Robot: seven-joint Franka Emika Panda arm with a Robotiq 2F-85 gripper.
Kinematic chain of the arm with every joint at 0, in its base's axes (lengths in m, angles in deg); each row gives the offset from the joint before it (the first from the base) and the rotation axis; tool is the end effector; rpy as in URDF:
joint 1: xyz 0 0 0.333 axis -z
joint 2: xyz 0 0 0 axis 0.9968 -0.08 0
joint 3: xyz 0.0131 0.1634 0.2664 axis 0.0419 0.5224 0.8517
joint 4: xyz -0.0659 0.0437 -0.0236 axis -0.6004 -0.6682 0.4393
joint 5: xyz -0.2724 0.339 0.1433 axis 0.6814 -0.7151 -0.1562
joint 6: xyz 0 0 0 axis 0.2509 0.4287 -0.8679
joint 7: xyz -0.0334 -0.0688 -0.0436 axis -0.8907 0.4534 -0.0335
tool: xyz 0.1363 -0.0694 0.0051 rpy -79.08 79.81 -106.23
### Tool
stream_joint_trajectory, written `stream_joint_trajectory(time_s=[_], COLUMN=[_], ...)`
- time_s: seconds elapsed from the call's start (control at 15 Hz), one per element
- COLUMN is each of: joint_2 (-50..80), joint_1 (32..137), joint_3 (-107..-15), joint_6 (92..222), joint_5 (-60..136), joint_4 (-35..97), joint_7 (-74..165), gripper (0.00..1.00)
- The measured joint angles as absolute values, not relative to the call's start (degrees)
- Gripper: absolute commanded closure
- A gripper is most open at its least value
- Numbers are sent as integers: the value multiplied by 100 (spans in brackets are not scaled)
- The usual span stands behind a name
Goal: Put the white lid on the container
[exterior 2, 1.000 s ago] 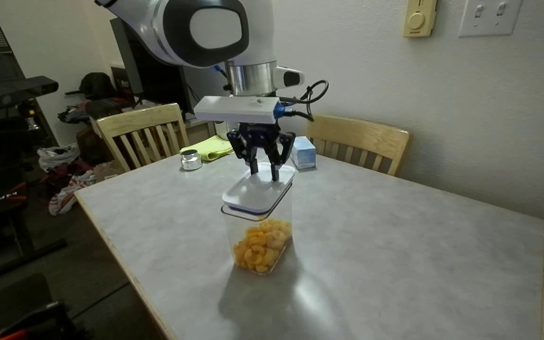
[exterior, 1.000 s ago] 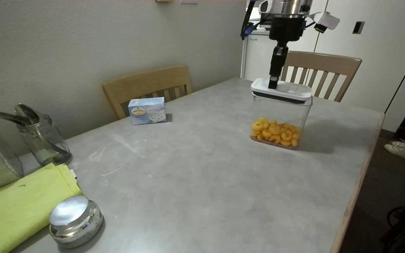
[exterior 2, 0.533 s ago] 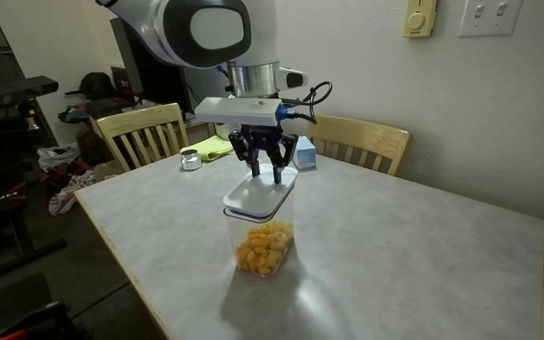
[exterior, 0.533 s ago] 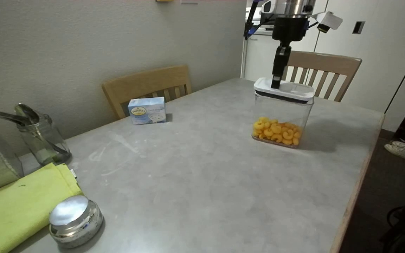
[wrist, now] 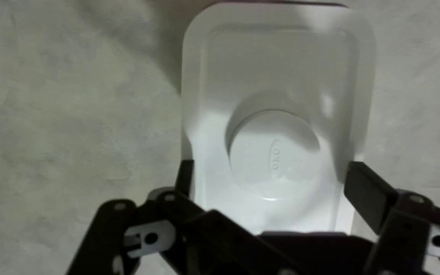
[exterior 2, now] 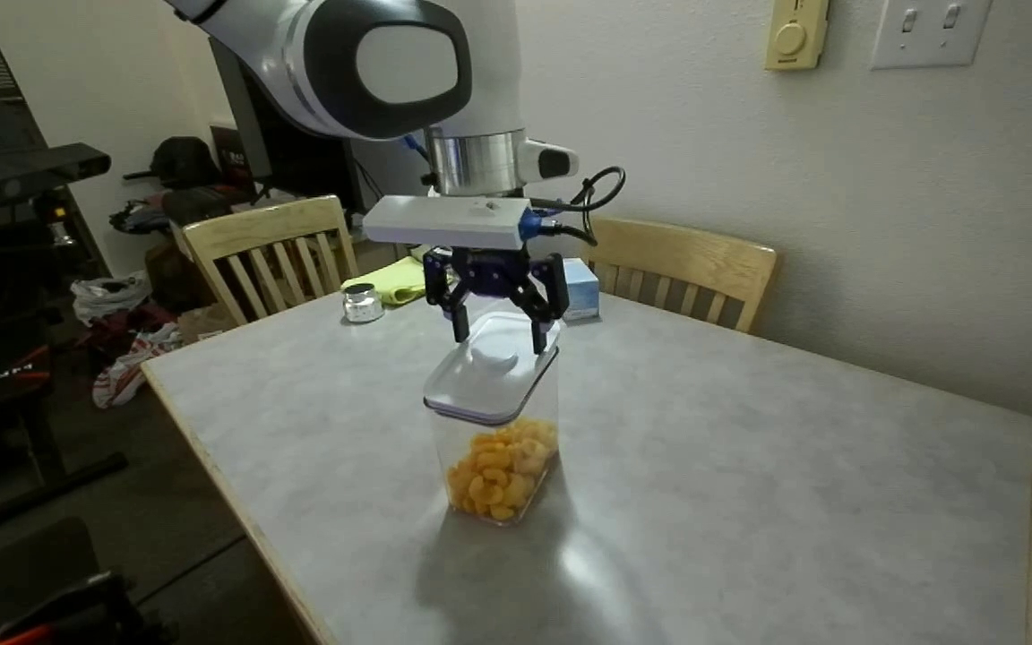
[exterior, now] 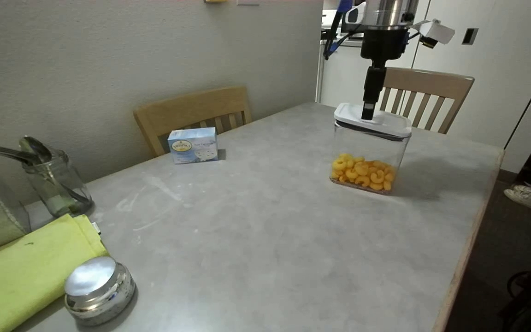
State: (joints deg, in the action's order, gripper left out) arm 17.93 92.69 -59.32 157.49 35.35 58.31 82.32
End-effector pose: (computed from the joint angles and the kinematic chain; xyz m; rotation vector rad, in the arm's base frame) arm 0.6219 -0.1061 0.2177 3.0565 0.6134 0.0402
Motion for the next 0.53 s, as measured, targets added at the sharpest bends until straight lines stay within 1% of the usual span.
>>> stream_joint_trajectory(time_s=[0.2,0.27,0.33,0.47,0.53], joint_2=[1909,1979,2067,2247,2323], joint_1=[9269,9269,9269,9269,9269], joint_3=[-5952,-5959,-5965,-5979,-5988], joint_6=[15748,15747,15747,15747,15747], joint_5=[3840,3930,3993,4025,4025], joint_4=[5891,5928,5969,6059,6099], joint_7=[8225,8224,8224,8225,8226], gripper=[0,4,26,30,36])
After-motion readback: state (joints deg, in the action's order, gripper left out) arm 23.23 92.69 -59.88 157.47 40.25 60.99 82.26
